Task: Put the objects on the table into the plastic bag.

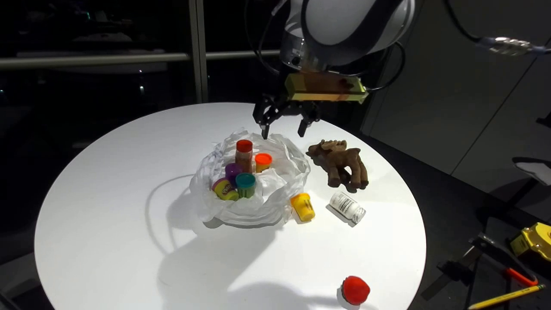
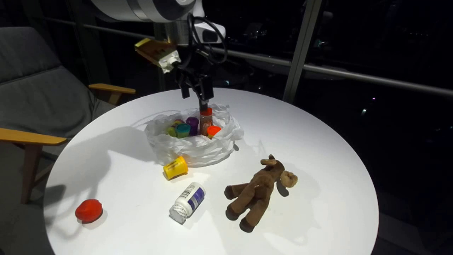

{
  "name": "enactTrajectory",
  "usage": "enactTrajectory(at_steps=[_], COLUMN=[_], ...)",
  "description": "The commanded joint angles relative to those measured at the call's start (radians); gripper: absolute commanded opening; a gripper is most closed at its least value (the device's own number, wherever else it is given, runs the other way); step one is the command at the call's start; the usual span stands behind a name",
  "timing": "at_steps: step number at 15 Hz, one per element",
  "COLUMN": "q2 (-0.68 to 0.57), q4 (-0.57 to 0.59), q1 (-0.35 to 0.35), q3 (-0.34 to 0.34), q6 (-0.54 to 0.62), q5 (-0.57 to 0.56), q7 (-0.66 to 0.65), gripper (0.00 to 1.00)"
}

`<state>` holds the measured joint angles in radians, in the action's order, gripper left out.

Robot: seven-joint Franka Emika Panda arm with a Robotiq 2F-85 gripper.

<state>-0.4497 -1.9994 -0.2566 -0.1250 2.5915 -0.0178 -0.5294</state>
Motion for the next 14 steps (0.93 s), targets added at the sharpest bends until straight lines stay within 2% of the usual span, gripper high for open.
enactTrajectory(at_steps=[1, 6, 9, 14], q2=[0.196, 0.333, 0.340, 0.283], q4=[-0.253, -0.499, -0.581, -0.651], q1=[0.019, 0.008, -0.003, 0.000], q3=[0.080, 0.190, 0.218, 0.269], q6=[-0.035, -0.013, 0.025, 0.126], q5=[0.079, 0.166, 0.127, 0.165], q7=[-0.008, -0.017, -0.086, -0.046], gripper=[1.00, 1.00, 1.00, 1.00])
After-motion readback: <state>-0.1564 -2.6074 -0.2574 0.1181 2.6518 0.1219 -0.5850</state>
